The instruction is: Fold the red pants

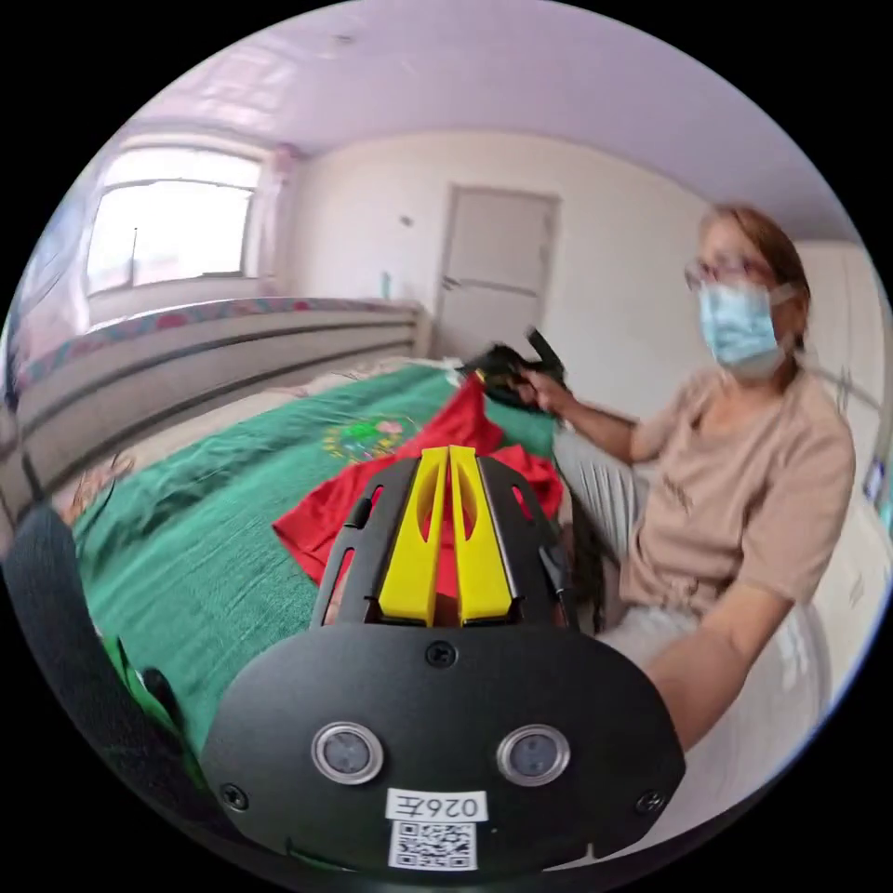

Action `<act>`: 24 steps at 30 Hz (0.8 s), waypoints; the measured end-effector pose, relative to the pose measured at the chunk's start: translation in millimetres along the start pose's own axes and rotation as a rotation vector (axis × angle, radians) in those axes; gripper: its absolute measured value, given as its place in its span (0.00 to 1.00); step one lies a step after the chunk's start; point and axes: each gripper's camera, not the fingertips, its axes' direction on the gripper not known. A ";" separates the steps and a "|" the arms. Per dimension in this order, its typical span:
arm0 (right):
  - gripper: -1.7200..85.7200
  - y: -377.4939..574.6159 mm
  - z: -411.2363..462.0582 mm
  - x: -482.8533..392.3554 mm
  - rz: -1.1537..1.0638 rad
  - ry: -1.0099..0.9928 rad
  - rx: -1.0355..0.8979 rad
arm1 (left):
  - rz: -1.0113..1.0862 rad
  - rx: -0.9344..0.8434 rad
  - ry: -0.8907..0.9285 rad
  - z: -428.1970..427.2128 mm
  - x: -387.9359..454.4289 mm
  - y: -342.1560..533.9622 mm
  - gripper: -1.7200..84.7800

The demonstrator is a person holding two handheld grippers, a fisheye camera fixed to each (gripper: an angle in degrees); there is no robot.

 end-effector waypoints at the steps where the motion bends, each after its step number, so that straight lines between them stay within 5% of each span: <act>1: 0.01 -2.5 5.3 0.2 -0.009 0.005 -0.024 | -0.135 0.071 -0.014 -11.5 -27.4 7.2 0.02; 6: 0.03 -15.7 19.8 -1.4 -0.037 -0.003 -0.075 | -0.504 0.214 -0.368 -0.4 -90.8 31.7 0.11; 9: 0.04 -24.2 25.0 2.0 -0.026 0.050 -0.077 | -0.558 -0.061 -0.327 74.2 -129.3 23.8 0.12; 13: 0.03 -40.4 39.5 0.2 -0.075 0.010 -0.156 | -0.631 -0.429 -0.494 165.3 -173.5 35.3 0.05; 18: 0.03 -59.9 67.2 -18.5 -0.181 -0.196 -0.280 | -0.506 -0.422 -0.562 184.3 -155.2 32.8 0.09; 24: 0.06 -68.1 76.4 -102.5 -0.456 0.025 -0.259 | -0.575 -0.106 -0.584 118.2 -148.4 38.1 0.19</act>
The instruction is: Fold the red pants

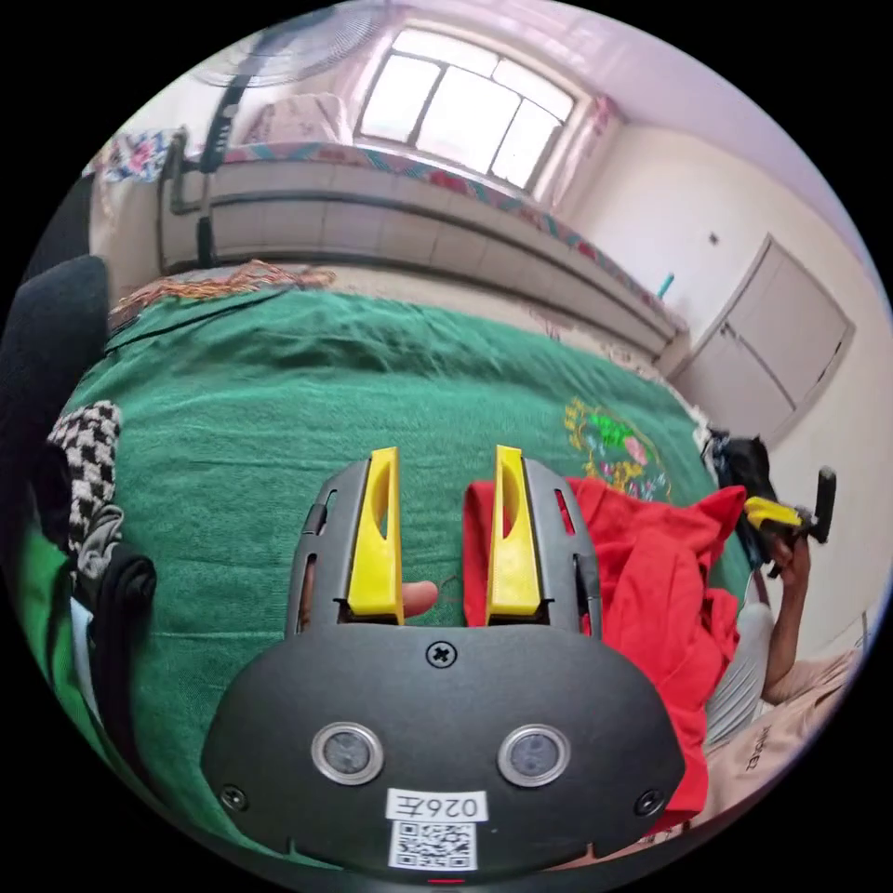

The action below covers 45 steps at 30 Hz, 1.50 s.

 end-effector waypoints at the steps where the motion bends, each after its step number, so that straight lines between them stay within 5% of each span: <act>1: 0.06 -6.5 -5.3 -14.6 -0.040 0.067 0.033 | -0.014 0.040 0.000 -10.4 -5.0 1.4 0.19; 5: 0.04 -23.8 -15.1 -48.3 -0.130 0.124 0.087 | 0.044 -0.034 0.043 12.3 6.1 1.4 0.22; 8: 0.03 -40.9 14.9 -70.2 -0.319 -0.223 -0.062 | 0.153 -0.270 0.121 79.4 37.5 7.3 0.25; 9: 0.04 -51.7 40.4 -73.6 -0.316 -0.309 -0.168 | 0.204 -0.283 0.013 82.9 57.3 7.3 0.24; 14: 0.02 -71.3 133.7 -96.2 -0.317 -0.068 -0.548 | 0.353 -0.315 -0.090 93.8 95.1 19.5 0.17; 19: 0.00 -73.4 68.2 -68.2 -0.176 0.082 -0.432 | 0.203 -0.258 0.202 62.9 61.3 20.6 0.08; 25: 0.02 -15.4 -48.4 9.6 0.392 0.491 -0.135 | 0.099 -0.066 0.195 -17.8 28.0 31.7 0.08; 29: 0.08 6.6 -60.3 19.1 0.510 0.510 -0.018 | 0.051 -0.048 0.214 -20.2 24.3 49.6 0.08; 37: 0.08 -29.1 -13.4 -60.6 0.073 0.511 -0.185 | 0.048 -0.069 0.176 -18.5 36.9 70.9 0.08; 45: 0.14 -15.3 40.5 -75.2 -0.057 0.355 -0.548 | 0.040 -0.062 0.200 -37.4 40.1 87.1 0.08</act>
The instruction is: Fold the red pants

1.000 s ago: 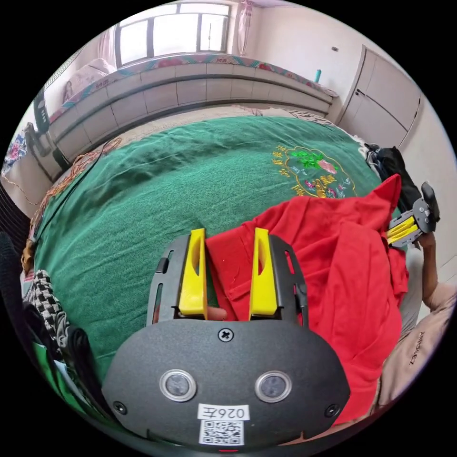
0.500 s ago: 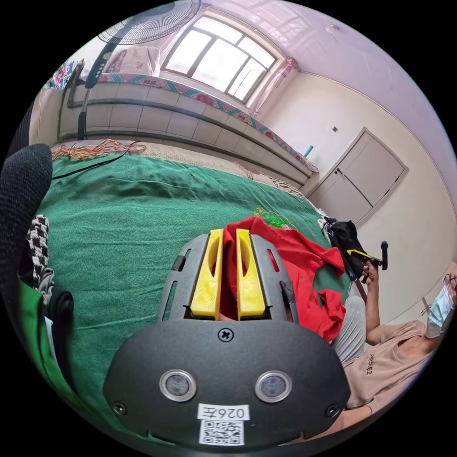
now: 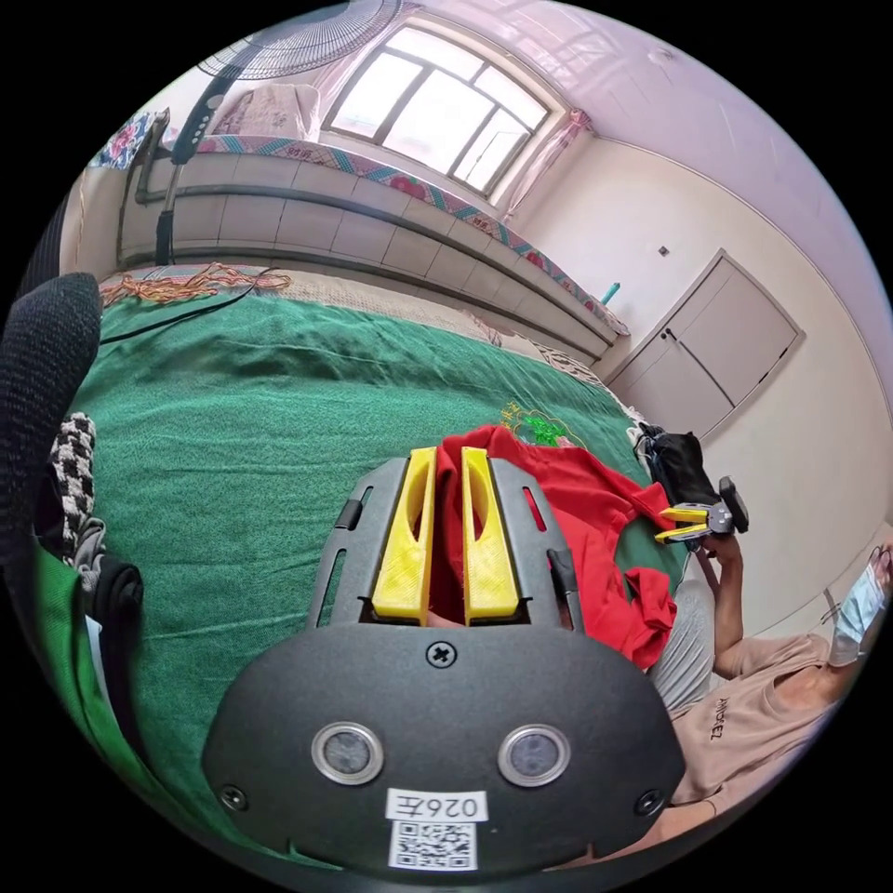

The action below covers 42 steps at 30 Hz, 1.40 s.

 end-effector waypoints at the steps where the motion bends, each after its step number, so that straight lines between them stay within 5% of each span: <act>1: 0.09 3.8 5.8 1.0 0.001 -0.009 -0.032 | 0.011 0.008 0.001 -7.6 5.9 3.2 0.08; 5: 0.01 35.1 -12.8 28.5 0.197 0.039 0.038 | 0.053 0.065 -0.020 -45.2 33.7 15.9 0.05; 10: 0.00 155.5 -105.7 40.1 0.519 0.187 0.447 | 0.126 0.284 -0.097 -156.5 93.5 55.6 0.02; 16: 0.00 262.1 -162.7 16.9 0.558 0.228 0.763 | 0.201 0.462 -0.234 -264.6 145.0 103.5 0.01; 23: 0.00 258.9 -149.1 35.8 0.460 0.234 0.704 | 0.230 0.473 -0.330 -285.1 147.5 88.8 0.01; 29: 0.02 124.1 -18.1 130.8 0.421 -0.085 0.547 | 0.039 0.334 -0.485 -160.0 52.2 4.8 0.01; 33: 0.07 32.4 116.7 206.5 0.586 -0.224 0.217 | -0.179 -0.015 -0.471 -31.7 -61.5 -53.5 0.01; 42: 0.06 122.2 190.7 226.8 0.689 -0.231 0.306 | -0.022 -0.188 -0.276 -9.9 -87.5 -50.1 0.10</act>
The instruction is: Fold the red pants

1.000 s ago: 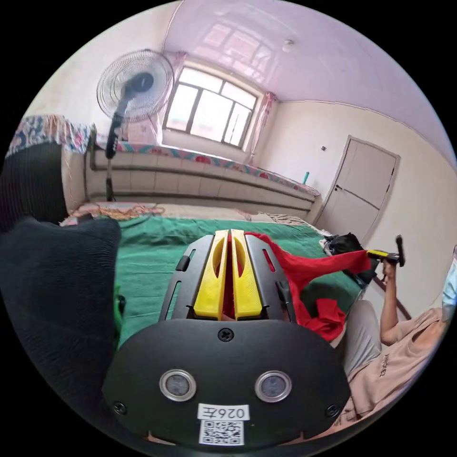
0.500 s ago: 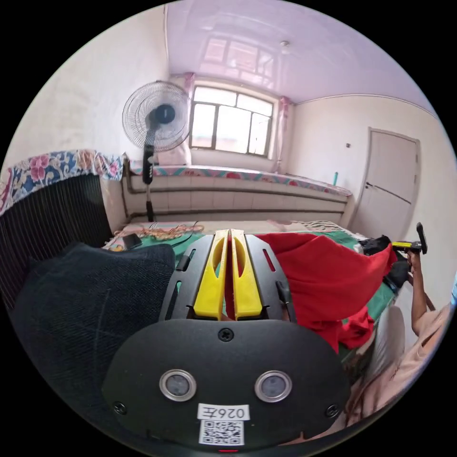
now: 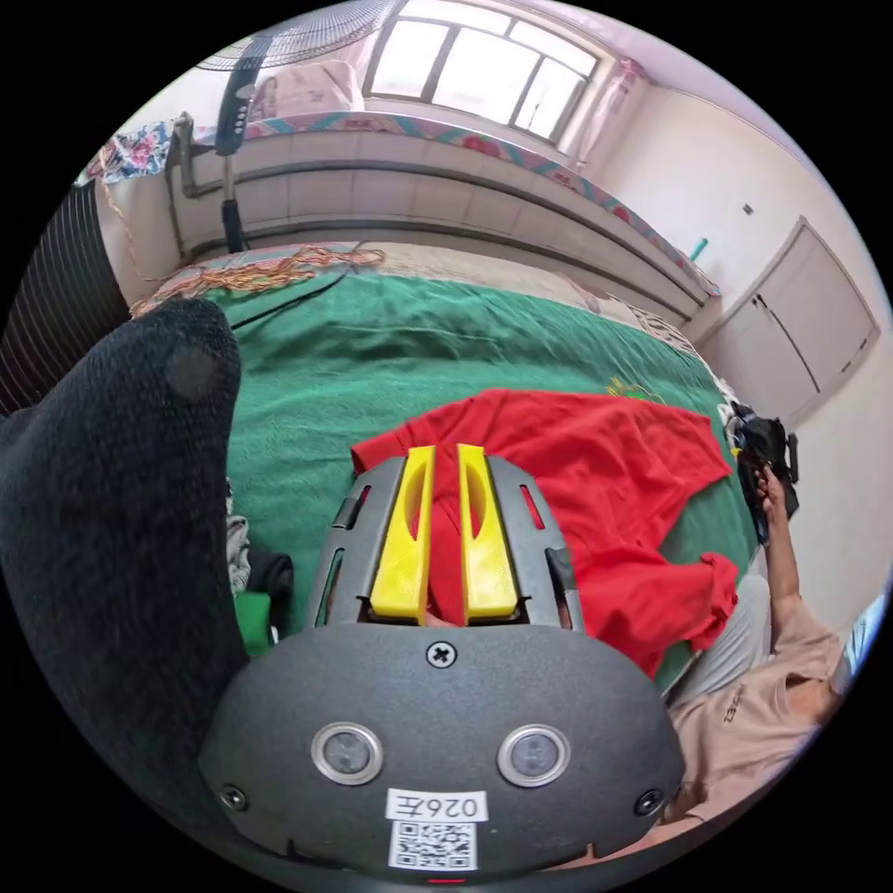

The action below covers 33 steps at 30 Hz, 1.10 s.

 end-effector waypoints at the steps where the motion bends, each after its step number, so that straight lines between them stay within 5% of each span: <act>1: 0.07 10.6 2.5 17.1 0.033 -0.070 0.012 | 0.005 0.002 0.001 -4.4 0.5 11.3 0.12; 7: 0.13 54.1 27.1 74.8 0.160 -0.407 0.059 | -0.042 -0.019 0.121 -12.0 -22.1 64.6 0.25; 11: 0.15 56.4 49.4 82.5 0.197 -0.477 0.037 | -0.097 -0.069 0.256 13.3 -39.8 59.8 0.24; 15: 0.02 35.9 57.2 57.8 0.105 -0.280 -0.008 | -0.205 -0.248 0.369 78.4 -79.8 39.9 0.03; 19: 0.01 8.6 45.3 59.2 -0.010 -0.197 -0.052 | -0.188 -0.238 0.453 76.4 -110.6 34.8 0.02; 25: 0.01 -15.9 24.2 110.2 0.115 -0.231 -0.012 | -0.111 -0.278 0.423 65.9 -124.9 14.9 0.01; 28: 0.01 -26.2 25.4 114.0 0.120 0.017 -0.066 | -0.111 -0.300 0.451 60.7 -132.3 6.0 0.01; 33: 0.01 -29.7 -4.9 79.8 0.014 0.077 -0.002 | -0.024 -0.198 0.524 13.0 -107.6 -3.5 0.01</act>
